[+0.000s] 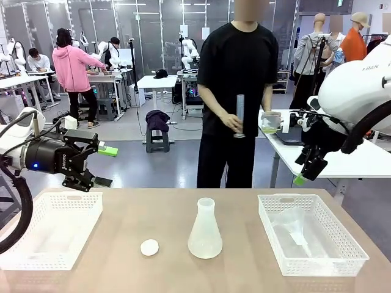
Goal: Prepare the solutions needed for the experiment.
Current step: Pick up the Plastic Funnel and insert it into the Big flask.
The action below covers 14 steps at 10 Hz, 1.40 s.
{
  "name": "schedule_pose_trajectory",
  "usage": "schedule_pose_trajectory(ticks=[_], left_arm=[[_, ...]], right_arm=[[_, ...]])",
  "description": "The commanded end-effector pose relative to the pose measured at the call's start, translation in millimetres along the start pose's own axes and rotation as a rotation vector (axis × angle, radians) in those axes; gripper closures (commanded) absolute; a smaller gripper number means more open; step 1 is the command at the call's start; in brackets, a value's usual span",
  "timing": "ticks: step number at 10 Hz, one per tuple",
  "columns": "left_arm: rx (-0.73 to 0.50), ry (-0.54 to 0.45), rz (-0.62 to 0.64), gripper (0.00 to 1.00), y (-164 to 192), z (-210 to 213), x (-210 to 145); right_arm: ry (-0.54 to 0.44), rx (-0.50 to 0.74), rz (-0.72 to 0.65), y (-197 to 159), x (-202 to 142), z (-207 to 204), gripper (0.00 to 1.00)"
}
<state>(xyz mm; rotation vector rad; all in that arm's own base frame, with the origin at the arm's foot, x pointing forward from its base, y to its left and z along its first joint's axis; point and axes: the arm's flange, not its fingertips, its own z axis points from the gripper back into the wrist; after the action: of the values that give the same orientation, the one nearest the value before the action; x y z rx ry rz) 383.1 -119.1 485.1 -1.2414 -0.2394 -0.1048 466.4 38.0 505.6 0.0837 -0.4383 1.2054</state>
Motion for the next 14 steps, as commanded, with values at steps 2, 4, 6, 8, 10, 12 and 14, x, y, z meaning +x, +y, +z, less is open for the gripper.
schedule_pose_trajectory(ticks=[2, 4, 6, 8, 10, 12, 14], left_arm=[[-0.028, -0.006, 0.004, 0.0, -3, -1, -1], [-0.028, -0.006, 0.004, 0.0, -3, -1, -1], [-0.028, -0.006, 0.004, 0.0, -3, -1, -1], [-0.028, -0.006, 0.004, 0.0, -3, -1, -1], [-0.028, -0.006, 0.004, 0.0, -3, -1, -1], [-0.028, -0.006, 0.004, 0.0, -3, -1, -1], [-0.028, -0.006, 0.004, 0.0, -3, -1, -1]], right_arm=[[-0.02, -0.006, -0.006, 3, 1, 3, 0.0], [0.082, 0.075, 0.142, -7, 8, -10, 0.0], [0.22, 0.12, 0.268, -23, 9, -29, 0.0], [0.287, 0.18, 0.33, -32, 7, -54, 0.0], [0.304, 0.271, 0.348, -43, 0, -80, 0.0], [0.313, 0.322, 0.338, -53, -8, -103, 0.0], [0.313, 0.379, 0.329, -59, -13, -126, 0.0]])
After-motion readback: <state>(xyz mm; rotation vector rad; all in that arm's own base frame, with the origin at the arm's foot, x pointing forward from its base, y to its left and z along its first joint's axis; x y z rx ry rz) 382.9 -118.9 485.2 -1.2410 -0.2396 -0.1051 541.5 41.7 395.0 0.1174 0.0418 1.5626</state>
